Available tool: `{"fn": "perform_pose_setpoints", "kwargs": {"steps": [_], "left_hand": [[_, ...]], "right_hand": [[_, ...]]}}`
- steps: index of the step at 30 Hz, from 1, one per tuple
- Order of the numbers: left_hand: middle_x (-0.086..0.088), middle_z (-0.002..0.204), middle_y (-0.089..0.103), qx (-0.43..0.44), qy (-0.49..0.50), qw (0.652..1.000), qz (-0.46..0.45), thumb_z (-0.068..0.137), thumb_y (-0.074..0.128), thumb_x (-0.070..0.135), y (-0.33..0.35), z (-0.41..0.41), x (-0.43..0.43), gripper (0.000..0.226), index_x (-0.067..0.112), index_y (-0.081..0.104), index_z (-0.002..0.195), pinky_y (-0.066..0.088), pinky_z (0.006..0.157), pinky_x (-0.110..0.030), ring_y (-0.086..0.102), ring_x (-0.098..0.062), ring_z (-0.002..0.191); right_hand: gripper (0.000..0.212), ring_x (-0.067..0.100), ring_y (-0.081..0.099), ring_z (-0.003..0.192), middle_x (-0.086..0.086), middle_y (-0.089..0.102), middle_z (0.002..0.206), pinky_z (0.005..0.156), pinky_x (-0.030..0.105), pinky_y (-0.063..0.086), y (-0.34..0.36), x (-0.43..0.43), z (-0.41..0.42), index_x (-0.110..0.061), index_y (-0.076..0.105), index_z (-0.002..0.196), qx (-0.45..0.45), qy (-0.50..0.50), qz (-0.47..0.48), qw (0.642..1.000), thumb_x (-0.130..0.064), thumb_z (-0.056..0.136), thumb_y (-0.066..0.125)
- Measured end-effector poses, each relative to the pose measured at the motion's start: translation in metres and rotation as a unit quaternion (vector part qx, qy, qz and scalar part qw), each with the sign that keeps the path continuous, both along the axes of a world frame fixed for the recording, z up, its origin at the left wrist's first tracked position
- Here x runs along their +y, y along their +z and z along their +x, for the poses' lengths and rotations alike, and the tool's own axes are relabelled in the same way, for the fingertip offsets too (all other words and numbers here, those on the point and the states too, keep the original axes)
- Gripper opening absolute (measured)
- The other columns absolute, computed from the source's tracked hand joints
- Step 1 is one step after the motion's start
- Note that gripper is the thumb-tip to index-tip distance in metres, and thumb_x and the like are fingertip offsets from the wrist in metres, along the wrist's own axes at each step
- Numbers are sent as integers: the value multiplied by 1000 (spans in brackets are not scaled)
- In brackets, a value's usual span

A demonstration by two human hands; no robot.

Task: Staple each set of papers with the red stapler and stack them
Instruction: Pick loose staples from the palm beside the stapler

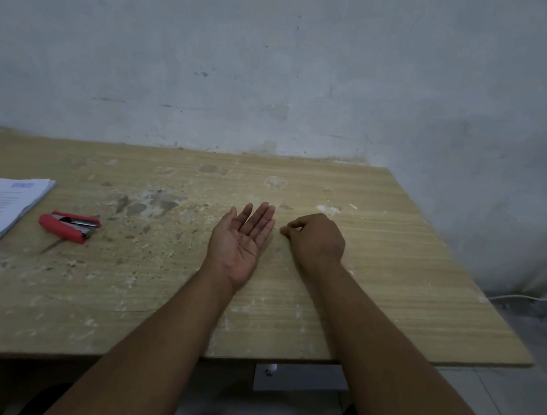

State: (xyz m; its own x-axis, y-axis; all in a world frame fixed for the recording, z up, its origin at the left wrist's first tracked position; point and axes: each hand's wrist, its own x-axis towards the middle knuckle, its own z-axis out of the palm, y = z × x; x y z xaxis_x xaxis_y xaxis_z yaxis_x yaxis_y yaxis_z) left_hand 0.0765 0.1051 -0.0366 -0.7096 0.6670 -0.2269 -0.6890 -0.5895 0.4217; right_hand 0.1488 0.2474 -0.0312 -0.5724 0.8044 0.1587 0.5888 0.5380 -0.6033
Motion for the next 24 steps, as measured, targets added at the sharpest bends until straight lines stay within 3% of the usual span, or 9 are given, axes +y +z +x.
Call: {"fn": "perform_pose_setpoints", "kwargs": {"steps": [5, 12, 14, 18, 21, 24], "left_hand": [[-27, 128, 69, 1, -1, 1000, -3, 110, 45, 30, 0, 1, 1, 35, 1, 56, 129, 47, 113, -49, 69, -38, 120], [-26, 128, 69, 12, 2, 1000, -17, 110, 47, 29, 0, 1, -1, 31, 3, 59, 121, 45, 116, -48, 67, -37, 123], [-24, 128, 70, 21, 10, 999, -34, 109, 47, 30, -1, 2, 0, 30, 6, 60, 122, 44, 117, -46, 66, -34, 125], [-21, 131, 70, 19, 18, 998, -54, 109, 48, 30, -1, -2, 3, 31, 8, 60, 127, 45, 115, -44, 64, -33, 128], [-22, 131, 70, -7, 0, 999, -33, 110, 46, 30, 0, -1, 5, 31, 8, 59, 127, 43, 117, -45, 66, -34, 125], [-17, 129, 71, -6, -20, 1000, -18, 112, 39, 28, 3, 5, 3, 32, 10, 57, 133, 52, 107, -40, 69, -29, 123]], "right_hand": [[12, 14, 73, 92, -14, 80, 89, 93, 39, 56, 5, -7, -6, -37, 84, 89, -6, -24, 9, 1000, -45, 89, 75], [21, 24, 68, 112, -1, 75, 115, 99, 40, 50, 2, -19, -8, -23, 78, 112, -51, -3, 52, 997, -30, 98, 64], [19, 23, 66, 112, -1, 75, 116, 100, 40, 48, 3, -22, -2, -22, 77, 110, -55, 16, 30, 998, -29, 98, 64], [10, 18, 68, 96, -1, 74, 103, 85, 32, 52, 13, -47, 11, -21, 75, 98, 115, 77, -22, 990, -19, 98, 66], [13, 13, 58, 89, 0, 70, 105, 80, 32, 47, 17, -73, 15, -17, 77, 103, 116, 153, 6, 981, -21, 100, 64], [17, 14, 64, 96, 0, 73, 109, 87, 32, 53, 13, -87, 16, -18, 81, 105, 112, 210, 22, 971, -16, 97, 66]]}}
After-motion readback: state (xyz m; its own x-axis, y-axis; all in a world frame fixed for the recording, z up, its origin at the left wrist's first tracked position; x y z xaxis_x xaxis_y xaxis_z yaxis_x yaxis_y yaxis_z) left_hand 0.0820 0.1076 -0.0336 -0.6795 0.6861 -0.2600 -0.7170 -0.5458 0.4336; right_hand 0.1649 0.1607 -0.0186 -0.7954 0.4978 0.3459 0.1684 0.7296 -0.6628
